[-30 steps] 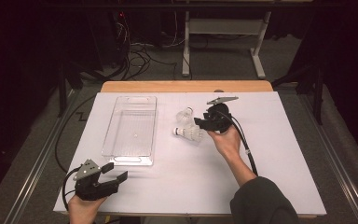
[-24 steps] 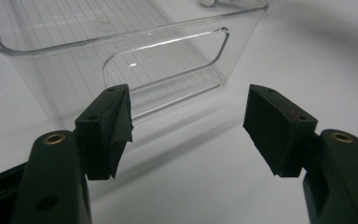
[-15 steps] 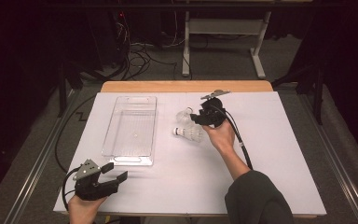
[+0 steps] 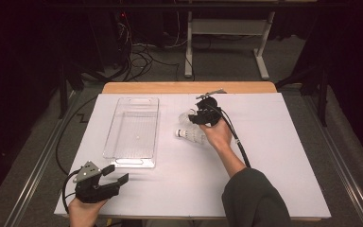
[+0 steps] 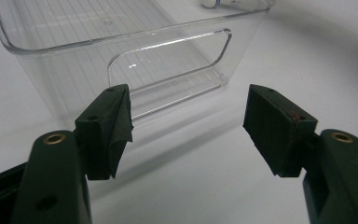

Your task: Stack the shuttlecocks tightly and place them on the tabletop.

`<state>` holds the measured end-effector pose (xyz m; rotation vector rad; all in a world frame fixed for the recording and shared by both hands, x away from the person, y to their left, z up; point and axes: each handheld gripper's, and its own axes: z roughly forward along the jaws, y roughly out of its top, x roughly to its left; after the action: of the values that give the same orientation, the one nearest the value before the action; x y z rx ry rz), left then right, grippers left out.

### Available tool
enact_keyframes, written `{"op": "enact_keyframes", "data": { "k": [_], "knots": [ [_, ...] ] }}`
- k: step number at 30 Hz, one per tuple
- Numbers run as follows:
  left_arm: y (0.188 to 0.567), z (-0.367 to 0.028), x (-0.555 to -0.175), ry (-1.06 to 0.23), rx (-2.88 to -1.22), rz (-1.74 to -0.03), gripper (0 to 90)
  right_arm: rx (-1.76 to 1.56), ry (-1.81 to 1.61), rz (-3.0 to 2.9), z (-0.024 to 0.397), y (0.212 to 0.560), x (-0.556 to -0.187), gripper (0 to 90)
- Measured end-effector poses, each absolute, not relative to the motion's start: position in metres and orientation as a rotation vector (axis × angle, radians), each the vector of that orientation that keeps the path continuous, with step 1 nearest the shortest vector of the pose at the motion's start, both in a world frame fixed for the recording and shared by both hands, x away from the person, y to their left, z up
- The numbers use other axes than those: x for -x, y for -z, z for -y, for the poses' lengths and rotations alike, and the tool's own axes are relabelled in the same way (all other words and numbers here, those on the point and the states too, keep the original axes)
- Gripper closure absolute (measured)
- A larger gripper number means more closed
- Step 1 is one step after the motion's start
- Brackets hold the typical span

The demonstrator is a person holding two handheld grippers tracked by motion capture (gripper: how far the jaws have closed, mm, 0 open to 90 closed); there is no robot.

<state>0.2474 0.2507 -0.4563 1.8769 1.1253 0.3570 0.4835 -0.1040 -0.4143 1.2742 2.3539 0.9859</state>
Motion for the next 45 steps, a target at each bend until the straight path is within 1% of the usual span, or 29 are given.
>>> {"op": "enact_keyframes", "data": {
  "k": [11, 15, 45],
  "knots": [
    [0.456, -0.25, -0.247, -0.352, -1.886, -1.114, 33.0, -1.272, -0.894, -2.36, 0.092, 0.418, -0.491, 60.2],
    [0.456, -0.25, -0.246, -0.35, -1.886, -1.113, 33.0, -1.27, -0.862, -2.364, 0.089, 0.42, -0.494, 62.7],
    [0.456, -0.25, -0.246, -0.34, -1.888, -1.106, 32.9, -1.311, -0.833, -2.301, 0.093, 0.423, -0.5, 89.8]
  ]
}}
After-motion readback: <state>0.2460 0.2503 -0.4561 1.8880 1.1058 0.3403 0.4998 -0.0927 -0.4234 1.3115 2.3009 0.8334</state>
